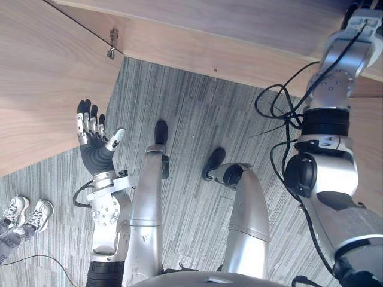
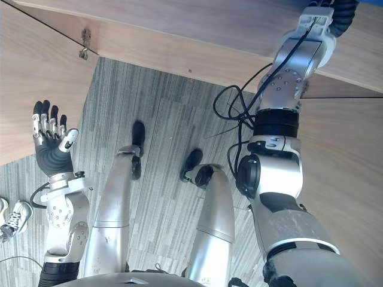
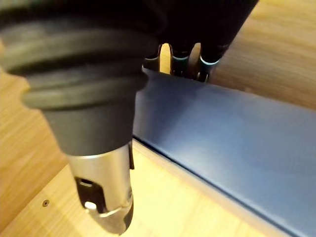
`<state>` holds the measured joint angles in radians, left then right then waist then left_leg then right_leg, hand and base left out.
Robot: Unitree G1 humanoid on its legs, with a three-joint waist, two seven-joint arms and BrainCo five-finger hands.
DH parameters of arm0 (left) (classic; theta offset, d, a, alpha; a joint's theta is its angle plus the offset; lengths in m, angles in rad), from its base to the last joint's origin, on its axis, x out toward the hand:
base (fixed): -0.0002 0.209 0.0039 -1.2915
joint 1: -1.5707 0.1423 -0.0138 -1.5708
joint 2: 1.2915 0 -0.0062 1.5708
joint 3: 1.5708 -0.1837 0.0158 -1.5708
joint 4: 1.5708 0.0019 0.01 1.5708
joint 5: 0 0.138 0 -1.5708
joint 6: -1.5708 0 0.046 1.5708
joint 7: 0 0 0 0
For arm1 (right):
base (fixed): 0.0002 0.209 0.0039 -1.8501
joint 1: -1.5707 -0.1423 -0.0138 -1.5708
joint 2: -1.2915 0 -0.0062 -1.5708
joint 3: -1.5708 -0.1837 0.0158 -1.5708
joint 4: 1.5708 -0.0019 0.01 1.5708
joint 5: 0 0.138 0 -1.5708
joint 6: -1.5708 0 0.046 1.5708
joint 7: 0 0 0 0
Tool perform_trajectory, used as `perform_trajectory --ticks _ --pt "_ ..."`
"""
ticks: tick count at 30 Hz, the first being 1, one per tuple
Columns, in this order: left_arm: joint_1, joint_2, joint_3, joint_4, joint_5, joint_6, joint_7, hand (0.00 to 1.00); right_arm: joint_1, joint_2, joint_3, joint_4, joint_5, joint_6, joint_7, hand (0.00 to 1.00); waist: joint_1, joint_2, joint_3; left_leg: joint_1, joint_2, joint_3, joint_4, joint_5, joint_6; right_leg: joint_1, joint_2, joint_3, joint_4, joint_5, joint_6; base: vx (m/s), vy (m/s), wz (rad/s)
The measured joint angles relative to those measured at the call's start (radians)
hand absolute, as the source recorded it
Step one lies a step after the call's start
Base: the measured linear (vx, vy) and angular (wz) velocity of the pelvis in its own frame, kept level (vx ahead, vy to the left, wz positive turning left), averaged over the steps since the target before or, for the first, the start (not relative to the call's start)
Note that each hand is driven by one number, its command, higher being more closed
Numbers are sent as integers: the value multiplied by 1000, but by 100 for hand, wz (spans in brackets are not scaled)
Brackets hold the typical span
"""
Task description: Walk over to the cabinet, pick up the folder, carry it to the office cabinet, place the folder inside the office cabinet, then close the office cabinet door
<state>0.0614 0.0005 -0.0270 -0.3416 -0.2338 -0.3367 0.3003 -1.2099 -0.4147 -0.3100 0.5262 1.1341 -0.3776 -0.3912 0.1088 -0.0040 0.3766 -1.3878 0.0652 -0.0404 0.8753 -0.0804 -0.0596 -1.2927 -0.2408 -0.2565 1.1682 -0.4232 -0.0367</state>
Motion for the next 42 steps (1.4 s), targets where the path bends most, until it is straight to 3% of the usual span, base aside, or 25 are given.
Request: perform_trajectory --ticks 11,21,27,29,32,38,42 --pt "2 -1 -17 1 -1 -1 -1 0 -13 -4 67 24 -1 4 12 0 -2 0 0 0 8 -1 -2 8 -1 -2 3 -5 4 0 -10 -13 9 0" --pt "4 -1 -20 24 -8 0 13 0 -29 0 74 113 -57 61 3 0 -1 1 0 41 20 -8 -33 23 -3 43 17 -22 -34 15 -24 -6 13 -2" --pt "14 -1 -37 89 1 14 37 0 70 45 73 117 -80 80 -33 0 0 0 -40 102 33 -10 -91 32 -3 111 39 -38 -110 39 -20 14 12 -5" --pt "-17 -1 -49 99 1 16 43 0 110 83 96 92 -70 76 -34 0 -3 0 -41 129 46 -9 -94 32 -3 143 56 -39 -139 50 -18 37 15 -19" --pt "-79 1 -63 100 4 61 49 0 150 144 110 32 0 74 -34 0 -14 0 -41 166 47 0 -123 33 -3 176 58 -38 -160 54 -16 20 13 -6" --pt "-67 -3 -53 76 -12 67 42 0 248 216 100 -161 168 -20 4 0 -10 -1 -41 209 48 -4 -152 38 -7 220 66 -45 -195 56 -17 22 7 2" --pt "-68 -11 -53 48 -22 79 34 0 279 248 101 -202 189 -39 15 0 -16 -1 -41 238 48 -1 -165 38 -7 249 68 -45 -210 57 -16 20 7 0"
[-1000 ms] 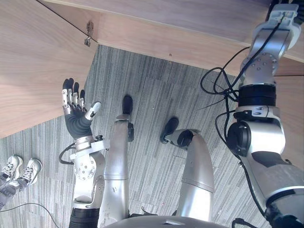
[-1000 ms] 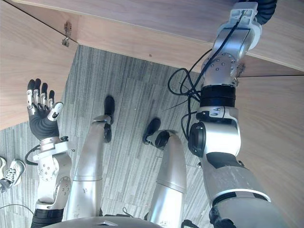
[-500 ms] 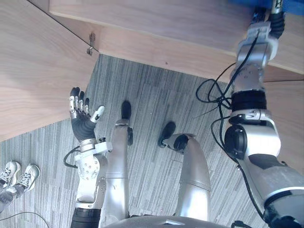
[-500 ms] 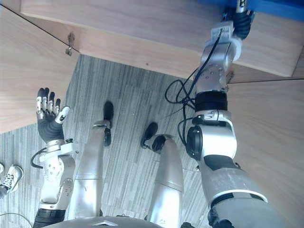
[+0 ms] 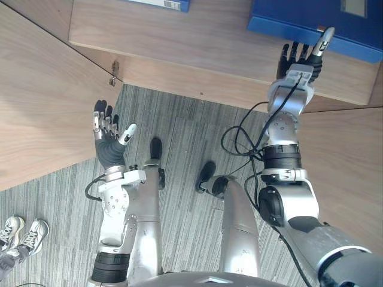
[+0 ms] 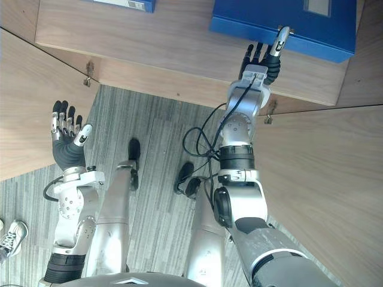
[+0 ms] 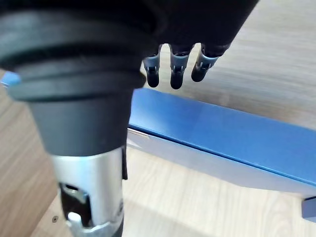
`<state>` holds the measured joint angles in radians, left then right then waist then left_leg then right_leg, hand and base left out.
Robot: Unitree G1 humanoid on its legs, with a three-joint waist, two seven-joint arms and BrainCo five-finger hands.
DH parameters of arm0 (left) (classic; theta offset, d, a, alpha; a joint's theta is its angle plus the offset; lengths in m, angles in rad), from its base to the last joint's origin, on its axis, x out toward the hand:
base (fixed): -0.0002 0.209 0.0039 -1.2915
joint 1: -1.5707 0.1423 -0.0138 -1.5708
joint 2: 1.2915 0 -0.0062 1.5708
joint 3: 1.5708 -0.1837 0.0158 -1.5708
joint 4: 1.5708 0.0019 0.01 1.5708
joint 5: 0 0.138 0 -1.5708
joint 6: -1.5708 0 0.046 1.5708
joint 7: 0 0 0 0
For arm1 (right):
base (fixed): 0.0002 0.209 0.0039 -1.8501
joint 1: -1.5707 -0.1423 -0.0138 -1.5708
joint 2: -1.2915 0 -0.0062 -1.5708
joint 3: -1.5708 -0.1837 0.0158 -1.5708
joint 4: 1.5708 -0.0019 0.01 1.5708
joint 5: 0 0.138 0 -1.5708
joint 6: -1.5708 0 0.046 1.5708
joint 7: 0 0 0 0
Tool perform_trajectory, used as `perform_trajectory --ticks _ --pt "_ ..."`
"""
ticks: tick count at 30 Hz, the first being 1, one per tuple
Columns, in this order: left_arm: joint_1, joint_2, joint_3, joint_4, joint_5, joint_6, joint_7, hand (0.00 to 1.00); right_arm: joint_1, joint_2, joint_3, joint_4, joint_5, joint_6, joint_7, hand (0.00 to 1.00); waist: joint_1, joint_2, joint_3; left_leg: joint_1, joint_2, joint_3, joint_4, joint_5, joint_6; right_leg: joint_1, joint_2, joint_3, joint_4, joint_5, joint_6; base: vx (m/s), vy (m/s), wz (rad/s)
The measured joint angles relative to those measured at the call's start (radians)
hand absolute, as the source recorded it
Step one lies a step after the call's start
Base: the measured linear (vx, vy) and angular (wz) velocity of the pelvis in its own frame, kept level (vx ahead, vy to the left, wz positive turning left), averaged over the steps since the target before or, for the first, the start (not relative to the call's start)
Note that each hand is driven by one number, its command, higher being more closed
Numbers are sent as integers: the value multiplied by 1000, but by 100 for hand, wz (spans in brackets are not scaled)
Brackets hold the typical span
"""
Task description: Walk over to the cabinet, pick up the folder, carry it to the office cabinet, place the folder inside the office cabinet, then close the office cabinet door
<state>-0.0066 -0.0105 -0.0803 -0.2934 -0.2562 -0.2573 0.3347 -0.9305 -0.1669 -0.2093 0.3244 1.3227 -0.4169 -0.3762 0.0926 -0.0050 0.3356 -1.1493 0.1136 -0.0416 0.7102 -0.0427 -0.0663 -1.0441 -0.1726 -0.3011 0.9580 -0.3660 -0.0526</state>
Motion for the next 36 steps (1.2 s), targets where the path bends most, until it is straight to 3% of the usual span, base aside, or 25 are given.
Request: perform_trajectory --ticks 10,15,19,21,36 --pt "-25 -10 0 -49 0 15 0 0 20 -5 9 -152 4 3 3 0 -10 -1 0 32 5 20 4 -31 14 47 3 9 -44 14 28 12 45 -5" --pt "-50 -13 1 -45 5 21 0 0 90 1 73 -200 -35 24 31 0 -12 -1 0 55 -1 26 5 -52 24 79 -3 13 -67 13 40 31 33 -1" --pt "-41 -46 11 76 5 21 -12 0 178 2 91 -202 -38 33 43 0 -11 -1 1 56 -1 36 12 -57 28 87 -5 11 -75 13 42 19 13 0" --pt "-43 -47 11 119 6 43 -11 0 235 19 110 -202 -63 43 48 0 -15 -3 1 68 -1 43 15 -63 30 97 -9 13 -74 10 46 0 0 0" --pt "-44 -46 41 151 44 50 31 0 386 77 109 -267 -116 50 67 0 -22 -11 6 89 -1 67 22 -90 42 126 -17 20 -91 9 57 -5 -1 -1"
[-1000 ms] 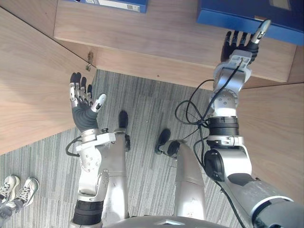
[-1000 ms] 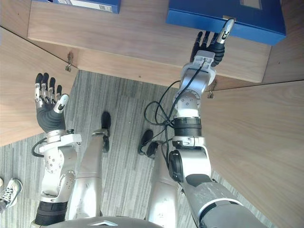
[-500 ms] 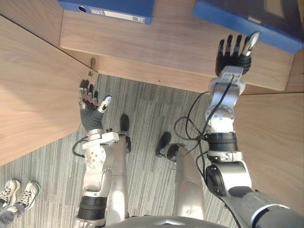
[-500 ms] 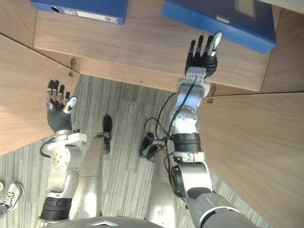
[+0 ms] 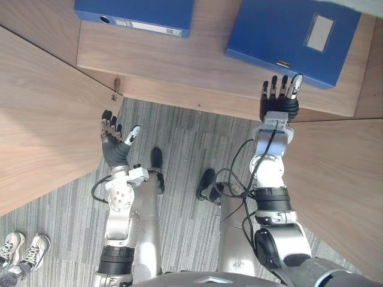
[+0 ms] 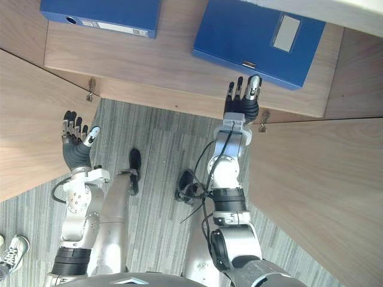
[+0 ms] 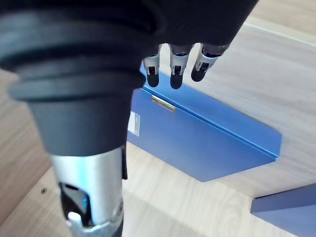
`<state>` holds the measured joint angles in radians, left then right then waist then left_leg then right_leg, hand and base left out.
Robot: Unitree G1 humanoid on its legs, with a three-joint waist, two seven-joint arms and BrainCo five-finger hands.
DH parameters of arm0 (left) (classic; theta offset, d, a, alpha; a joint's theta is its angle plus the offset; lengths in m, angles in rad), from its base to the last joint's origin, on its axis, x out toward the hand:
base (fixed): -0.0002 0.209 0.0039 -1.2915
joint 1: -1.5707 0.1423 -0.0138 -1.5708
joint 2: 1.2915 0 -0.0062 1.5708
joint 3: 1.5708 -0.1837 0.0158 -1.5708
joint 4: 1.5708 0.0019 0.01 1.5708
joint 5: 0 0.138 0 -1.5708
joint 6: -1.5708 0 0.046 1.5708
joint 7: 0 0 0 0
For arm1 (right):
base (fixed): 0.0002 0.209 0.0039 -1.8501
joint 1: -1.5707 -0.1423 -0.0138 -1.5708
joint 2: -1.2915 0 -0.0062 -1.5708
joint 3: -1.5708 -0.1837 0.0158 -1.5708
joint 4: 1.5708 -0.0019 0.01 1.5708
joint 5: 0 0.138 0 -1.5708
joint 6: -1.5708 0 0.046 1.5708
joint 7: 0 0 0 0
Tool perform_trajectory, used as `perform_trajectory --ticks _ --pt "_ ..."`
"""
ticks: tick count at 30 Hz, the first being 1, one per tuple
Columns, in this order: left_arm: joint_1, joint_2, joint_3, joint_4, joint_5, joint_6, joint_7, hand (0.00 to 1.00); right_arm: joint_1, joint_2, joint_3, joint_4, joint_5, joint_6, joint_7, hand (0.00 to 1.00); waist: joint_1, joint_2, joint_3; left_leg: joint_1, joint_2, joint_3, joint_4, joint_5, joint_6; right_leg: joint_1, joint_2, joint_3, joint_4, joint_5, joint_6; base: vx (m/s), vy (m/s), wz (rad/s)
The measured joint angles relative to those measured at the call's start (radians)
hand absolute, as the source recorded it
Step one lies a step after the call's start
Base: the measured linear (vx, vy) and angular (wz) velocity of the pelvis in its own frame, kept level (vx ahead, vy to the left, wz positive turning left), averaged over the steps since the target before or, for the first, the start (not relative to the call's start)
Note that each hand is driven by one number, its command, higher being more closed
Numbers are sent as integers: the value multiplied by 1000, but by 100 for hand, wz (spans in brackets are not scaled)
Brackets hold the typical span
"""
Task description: Walk over to the cabinet, pick up the folder, carry it to the office cabinet, place the folder inside the office cabinet, then close the office cabinet door
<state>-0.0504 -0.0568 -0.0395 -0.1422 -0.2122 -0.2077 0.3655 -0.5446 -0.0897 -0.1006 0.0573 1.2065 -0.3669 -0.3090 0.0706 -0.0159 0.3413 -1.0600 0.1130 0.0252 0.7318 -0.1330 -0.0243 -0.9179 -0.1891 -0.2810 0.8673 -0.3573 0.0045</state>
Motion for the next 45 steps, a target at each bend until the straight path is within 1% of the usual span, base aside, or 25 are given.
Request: perform_trajectory --ticks 1,4,5,6,7,8,9,10,12,13,14,15,16,17,18,20,21,23,25,27,32,35,38,43,45 --pt "0 -1 0 0 0 0 0 0 32 0 2 -33 -30 2 1 0 -3 -2 1 2 0 0 1 -4 2 4 0 0 -4 0 2 0 0 0" --pt "1 0 5 0 1 0 -1 0 121 -2 8 -120 -143 32 1 0 -13 -18 7 17 1 2 3 -14 4 18 0 5 -9 -1 9 16 -13 -4" --pt "0 0 12 0 1 0 -1 0 154 -2 8 -154 -226 49 1 0 -18 -22 6 17 1 3 8 -20 2 20 0 6 -11 -1 10 3 -12 -6" --pt "0 0 17 0 4 0 -1 0 181 -2 6 -174 -337 72 -4 0 -23 -23 7 16 2 3 17 -26 5 23 1 6 -11 -1 12 -1 -9 -5" --pt "0 0 18 0 8 0 -1 0 191 -2 3 -180 -386 83 -7 0 -25 -23 7 17 3 3 19 -29 6 24 1 7 -11 -2 13 -8 -7 -6" --pt "-1 0 19 -1 35 0 -1 0 213 -1 0 -203 -529 117 -32 0 -25 -23 7 17 2 5 21 -32 8 25 1 11 -13 -1 17 -8 -8 -4" --pt "-2 0 20 -1 43 0 -1 0 216 0 1 -206 -579 128 -41 0 -26 -23 7 17 2 6 22 -33 9 25 1 12 -13 -1 17 -10 -13 -4" --pt "-4 0 22 -1 43 0 -1 0 217 2 1 -207 -661 149 -53 0 -25 -23 7 16 2 7 25 -35 8 25 1 14 -13 -1 18 -9 -17 -4" --pt "-6 -1 37 -1 72 0 -1 0 213 4 5 -208 -916 212 -94 0 -23 -23 7 14 2 8 33 -41 9 23 0 17 -11 -2 19 -8 -23 -4" --pt "-7 0 40 -1 79 1 -1 0 209 4 8 -208 -968 225 -104 0 -23 -23 7 12 2 9 34 -42 10 22 0 18 -11 -2 20 -5 -25 -3" --pt "-8 1 43 -1 86 1 -2 0 203 6 11 -213 -1063 247 -119 100 -22 -23 7 8 2 12 35 -43 10 16 -1 21 -10 -2 20 0 0 0" --pt "-9 1 43 -1 89 1 -2 0 202 7 11 -216 -1073 249 -120 100 -22 -23 7 7 2 13 35 -43 10 14 -1 23 -9 -2 20 -9 -27 -5" --pt "-11 0 52 -1 101 1 -2 0 189 17 19 -233 -1186 281 -135 100 -21 -23 7 -4 2 17 40 -43 10 1 -2 26 -5 -2 20 -12 -28 -5" --pt "-15 0 60 -1 103 2 -3 0 175 29 23 -237 -1257 294 -141 100 -22 -24 8 -10 3 17 47 -43 10 -6 -2 27 -1 -2 20 -12 -28 -5" --pt "-17 0 61 -1 108 2 -3 0 167 32 23 -237 -1297 306 -146 100 -22 -24 8 -12 3 18 51 -43 10 -9 -2 28 1 -2 20 -12 -35 -4" --pt "-21 1 72 -1 111 1 -11 0 136 30 33 -236 -1421 330 -154 100 -18 -24 14 -11 5 28 54 -43 10 -16 -3 38 8 -2 20 -19 -35 -6" --pt "-23 2 76 -1 112 1 -15 0 127 26 43 -236 -1441 332 -154 100 -18 -24 17 -12 5 29 54 -45 10 -18 -3 42 11 -3 20 -46 -31 -9" --pt "-42 8 89 0 111 0 -32 0 94 -2 70 -231 -1529 334 -152 100 -16 -23 32 -22 6 32 62 -49 12 -32 -4 49 24 -3 20 -68 -37 -7" --pt "-54 14 95 0 111 -1 -41 0 75 -11 80 -219 -1575 338 -151 100 -16 -22 42 -32 7 31 70 -49 14 -43 -4 50 39 -5 21 -45 -30 1" --pt "-58 30 102 0 111 -6 -44 0 42 -26 89 -174 -1637 350 -150 100 -14 -21 45 -60 7 31 80 -45 17 -75 -4 54 61 -5 20 -52 -48 0" --pt "-65 48 130 0 109 -11 -45 0 5 -61 87 -152 -1686 365 -151 100 -11 -19 65 -101 9 29 114 -42 15 -127 -7 67 110 -14 16 -48 -43 0" --pt "-68 48 141 -1 108 -13 -50 0 -29 -90 86 -123 -1687 371 -151 100 -12 -18 66 -135 12 28 142 -42 15 -164 -7 75 144 -19 15 -70 -39 -2" --pt "-78 49 149 -1 106 -16 -52 0 -57 -99 85 -109 -1687 374 -151 100 -8 -15 68 -169 16 28 168 -44 12 -203 -7 82 176 -21 12 -79 -31 -3" --pt "-85 56 156 -4 96 -33 -73 0 -125 -137 77 -73 -1686 375 -151 100 -3 1 78 -215 16 28 197 -40 10 -254 -13 90 217 -22 9 -76 -19 0" --pt "-87 64 156 -4 95 -39 -75 0 -138 -152 76 -69 -1686 375 -151 100 3 2 78 -229 16 27 200 -35 10 -271 -14 91 226 -22 8 -60 -23 3"
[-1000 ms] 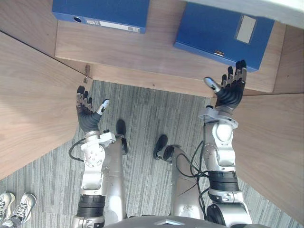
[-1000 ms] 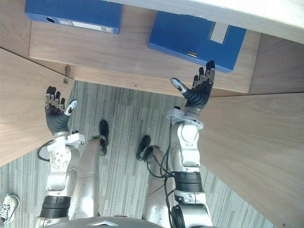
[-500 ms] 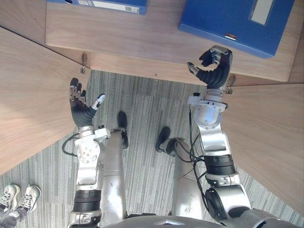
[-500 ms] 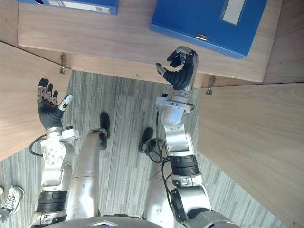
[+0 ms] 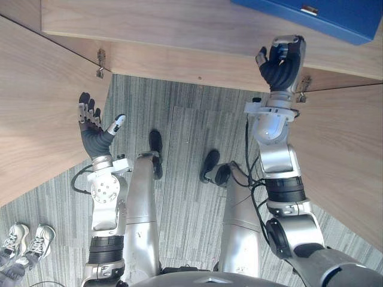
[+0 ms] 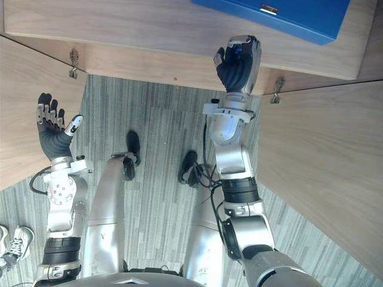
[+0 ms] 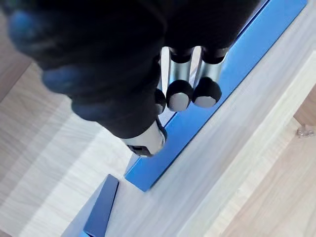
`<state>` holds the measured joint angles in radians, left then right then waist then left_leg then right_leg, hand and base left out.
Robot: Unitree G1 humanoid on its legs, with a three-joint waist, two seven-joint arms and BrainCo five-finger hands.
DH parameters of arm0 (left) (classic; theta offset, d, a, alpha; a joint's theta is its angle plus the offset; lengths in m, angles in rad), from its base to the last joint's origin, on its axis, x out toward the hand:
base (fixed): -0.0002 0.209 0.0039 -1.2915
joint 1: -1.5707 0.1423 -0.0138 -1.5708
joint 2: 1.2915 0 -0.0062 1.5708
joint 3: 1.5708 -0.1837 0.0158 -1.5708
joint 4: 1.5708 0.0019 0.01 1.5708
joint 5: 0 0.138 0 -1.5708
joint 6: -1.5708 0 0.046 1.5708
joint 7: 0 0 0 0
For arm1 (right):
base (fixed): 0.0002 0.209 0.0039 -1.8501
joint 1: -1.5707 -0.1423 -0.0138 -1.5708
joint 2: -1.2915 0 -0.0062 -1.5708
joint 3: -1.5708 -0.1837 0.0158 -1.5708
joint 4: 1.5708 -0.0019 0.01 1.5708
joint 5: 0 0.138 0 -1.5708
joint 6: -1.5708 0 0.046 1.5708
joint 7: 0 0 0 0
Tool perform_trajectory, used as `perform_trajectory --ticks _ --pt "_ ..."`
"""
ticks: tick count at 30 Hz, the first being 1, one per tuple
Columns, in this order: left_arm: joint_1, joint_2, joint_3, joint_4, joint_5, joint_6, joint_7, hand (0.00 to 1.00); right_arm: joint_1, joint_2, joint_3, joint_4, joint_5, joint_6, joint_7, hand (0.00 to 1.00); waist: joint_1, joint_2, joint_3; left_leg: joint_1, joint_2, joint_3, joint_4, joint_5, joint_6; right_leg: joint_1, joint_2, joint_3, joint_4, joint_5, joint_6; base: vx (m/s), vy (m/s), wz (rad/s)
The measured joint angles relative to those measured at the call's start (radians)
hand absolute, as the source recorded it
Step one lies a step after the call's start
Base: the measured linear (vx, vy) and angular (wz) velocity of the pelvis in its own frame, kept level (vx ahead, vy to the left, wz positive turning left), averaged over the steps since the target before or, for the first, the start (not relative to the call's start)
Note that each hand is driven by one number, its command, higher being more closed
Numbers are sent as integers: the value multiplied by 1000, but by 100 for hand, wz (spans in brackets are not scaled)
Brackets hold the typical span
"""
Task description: Walk over to the cabinet, pick up the folder, carry it to the office cabinet, place the folder inside the office cabinet, then close the office cabinet door
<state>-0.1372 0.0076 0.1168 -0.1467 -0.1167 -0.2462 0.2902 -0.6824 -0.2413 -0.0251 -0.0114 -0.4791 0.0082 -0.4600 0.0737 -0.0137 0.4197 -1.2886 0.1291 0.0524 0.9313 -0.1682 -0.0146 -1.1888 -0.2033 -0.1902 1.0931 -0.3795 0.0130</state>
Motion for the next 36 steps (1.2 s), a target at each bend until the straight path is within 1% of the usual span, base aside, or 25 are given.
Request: perform_trajectory --ticks 4,7,10,13,15,21,23,26,29,31,34,36 --pt "0 14 2 -7 -11 -9 -13 0 -39 -30 -23 37 1 0 0 100 7 2 1 -22 0 -5 7 7 4 -20 0 -3 11 -1 -2 -32 -16 1" --pt "1 14 6 -35 -21 -14 -13 0 -66 -74 -33 55 4 0 0 100 9 2 1 -41 -1 -8 8 15 10 -36 -2 -6 14 0 -3 -22 -5 2" --pt "3 16 11 -37 -36 -21 -14 0 -98 -113 -35 110 12 0 3 100 13 2 1 -41 -2 -9 6 17 9 -37 -3 -7 13 0 -3 0 0 0" --pt "4 25 14 -37 -38 -28 -18 0 -116 -149 -36 119 23 -1 5 100 13 2 1 -46 -4 -13 -3 23 4 -41 -4 -11 10 0 -4 -18 -11 5" --pt "11 32 24 -39 -38 -36 -34 0 -139 -185 -36 145 24 -4 23 100 14 2 1 -55 -8 -14 -10 31 4 -52 -6 -13 9 1 -5 -21 -11 6" --pt "26 40 31 -39 -58 -37 -38 0 -168 -252 -34 197 63 -5 42 100 22 2 1 -66 -9 -15 -19 37 1 -66 -7 -15 7 2 -6 -2 0 1" --pt "37 60 33 -40 -68 -39 -41 0 -196 -290 -28 236 81 -10 44 100 22 2 2 -72 -11 -16 -28 45 -2 -73 -9 -18 4 3 -9 -15 1 4" --pt "57 63 37 -42 -78 -39 -43 0 -235 -329 -19 295 93 -10 47 100 25 3 2 -78 -11 -19 -33 50 -4 -77 -9 -22 3 3 -9 -8 1 1" --pt "73 64 37 -48 -78 -39 -43 0 -259 -367 -11 309 102 -14 64 100 25 3 2 -90 -15 -22 -44 58 -5 -91 -15 -28 2 4 -11 -21 6 7" --pt "84 64 33 -64 -78 -39 -44 0 -283 -392 3 331 102 -16 68 100 24 11 10 -95 -16 -25 -44 62 -5 -93 -17 -35 2 5 -13 -13 7 2" --pt "93 68 33 -76 -78 -39 -44 0 -313 -429 29 357 109 -25 76 100 25 13 10 -96 -18 -23 -54 68 -6 -96 -19 -35 -1 6 -14 -7 5 3" --pt "93 72 28 -77 -79 -40 -44 0 -342 -462 47 385 115 -32 79 100 22 13 10 -96 -26 -24 -85 87 -9 -102 -26 -42 -11 10 -20 -25 10 15"
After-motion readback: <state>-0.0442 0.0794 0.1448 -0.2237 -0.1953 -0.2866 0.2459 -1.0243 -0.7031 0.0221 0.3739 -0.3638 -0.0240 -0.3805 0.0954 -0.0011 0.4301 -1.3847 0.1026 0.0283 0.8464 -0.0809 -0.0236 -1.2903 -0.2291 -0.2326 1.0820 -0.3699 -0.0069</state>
